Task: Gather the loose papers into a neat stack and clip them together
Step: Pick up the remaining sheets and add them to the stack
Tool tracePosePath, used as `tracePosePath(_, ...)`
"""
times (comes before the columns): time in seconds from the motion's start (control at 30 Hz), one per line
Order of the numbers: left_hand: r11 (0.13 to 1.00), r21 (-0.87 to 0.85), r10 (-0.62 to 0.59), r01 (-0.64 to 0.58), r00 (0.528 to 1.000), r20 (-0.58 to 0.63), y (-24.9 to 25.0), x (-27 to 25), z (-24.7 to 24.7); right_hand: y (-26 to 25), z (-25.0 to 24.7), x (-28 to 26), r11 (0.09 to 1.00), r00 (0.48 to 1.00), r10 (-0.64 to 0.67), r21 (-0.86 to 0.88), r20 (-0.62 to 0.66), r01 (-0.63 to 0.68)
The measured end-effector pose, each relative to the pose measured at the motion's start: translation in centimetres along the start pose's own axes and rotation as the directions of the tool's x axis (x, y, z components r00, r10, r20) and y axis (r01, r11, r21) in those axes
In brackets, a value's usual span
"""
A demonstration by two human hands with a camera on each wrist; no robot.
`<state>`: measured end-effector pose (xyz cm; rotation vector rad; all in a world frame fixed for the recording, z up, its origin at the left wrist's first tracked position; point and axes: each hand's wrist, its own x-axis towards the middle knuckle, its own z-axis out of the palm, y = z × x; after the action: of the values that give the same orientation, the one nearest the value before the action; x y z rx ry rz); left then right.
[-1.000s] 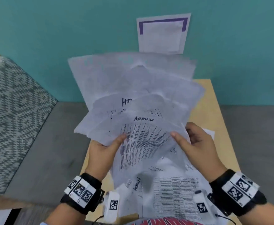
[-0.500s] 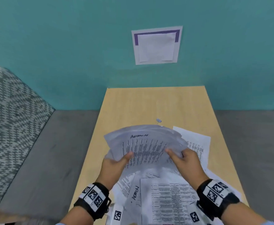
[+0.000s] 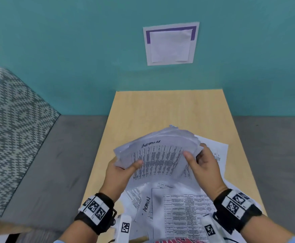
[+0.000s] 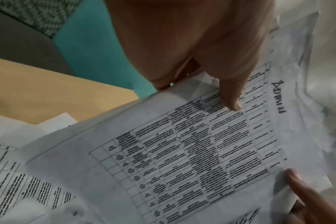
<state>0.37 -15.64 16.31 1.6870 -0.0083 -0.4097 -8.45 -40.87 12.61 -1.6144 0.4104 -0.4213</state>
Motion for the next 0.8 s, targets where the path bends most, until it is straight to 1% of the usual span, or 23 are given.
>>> tracePosePath(0.07,0.998,0.017,-0.056,0.055,0.996,0.065,-0.9,0.3,-0.4,0.8,-0.2,0.0,0.999,0.997,0.037,-0.015,0.067,-0.036)
tracePosePath(0.13,0.992,0.043,-0.125,0.121,0.987,0.102,-1.6,0.5,-0.3,2.6,-0.1,-0.2,0.992,0.981,0.102,-0.094,0.164,-0.088)
tracePosePath(0.2,0.993,0.039,-0.115,0.113,0.991,0.068,-2.3,0.8,-0.3,3.6,-0.1,-0.2,0.985,0.973,0.125,-0.140,0.193,-0.099)
tracePosePath(0.27,0.998,0.026,-0.064,0.064,0.998,0.022,-1.9,0.9,-0.3,3.1,0.0,0.1,0.989,0.983,0.075,-0.135,0.167,-0.053)
tracePosePath(0.3,0.999,0.021,-0.029,0.029,1.000,0.006,-1.7,0.9,-0.4,2.3,0.1,0.1,0.994,0.988,0.028,-0.112,0.151,-0.011)
tracePosePath(0.37,0.999,-0.002,0.042,-0.042,0.999,0.000,-0.9,0.7,-0.4,0.9,0.1,0.0,0.996,0.992,-0.060,-0.061,0.112,0.067)
tracePosePath(0.4,0.998,-0.021,0.067,-0.067,0.998,0.006,-0.6,0.7,-0.4,0.5,0.0,-0.2,0.996,0.993,-0.072,-0.045,0.089,0.077)
tracePosePath(0.47,0.997,-0.018,0.071,-0.070,0.997,0.034,-0.7,0.8,-0.2,0.6,0.0,-0.5,0.996,0.995,-0.038,-0.077,0.095,0.045)
tracePosePath(0.53,0.998,0.043,0.034,-0.037,0.998,0.059,-1.3,0.9,0.2,1.6,0.0,-0.7,0.988,0.985,0.052,-0.150,0.162,-0.028)
tracePosePath(0.6,0.995,0.097,0.018,-0.023,0.999,0.051,-2.1,1.2,0.5,2.2,0.4,-0.6,0.975,0.975,0.097,-0.215,0.201,-0.052)
tracePosePath(0.7,0.997,0.068,0.032,-0.031,0.999,-0.012,-1.6,1.3,0.5,0.7,0.9,-0.1,0.974,0.983,0.022,-0.225,0.181,0.020)
tracePosePath(0.8,0.998,-0.011,0.058,-0.058,0.998,-0.022,-0.4,1.2,0.0,-0.3,0.8,0.1,0.986,0.992,-0.041,-0.156,0.117,0.059)
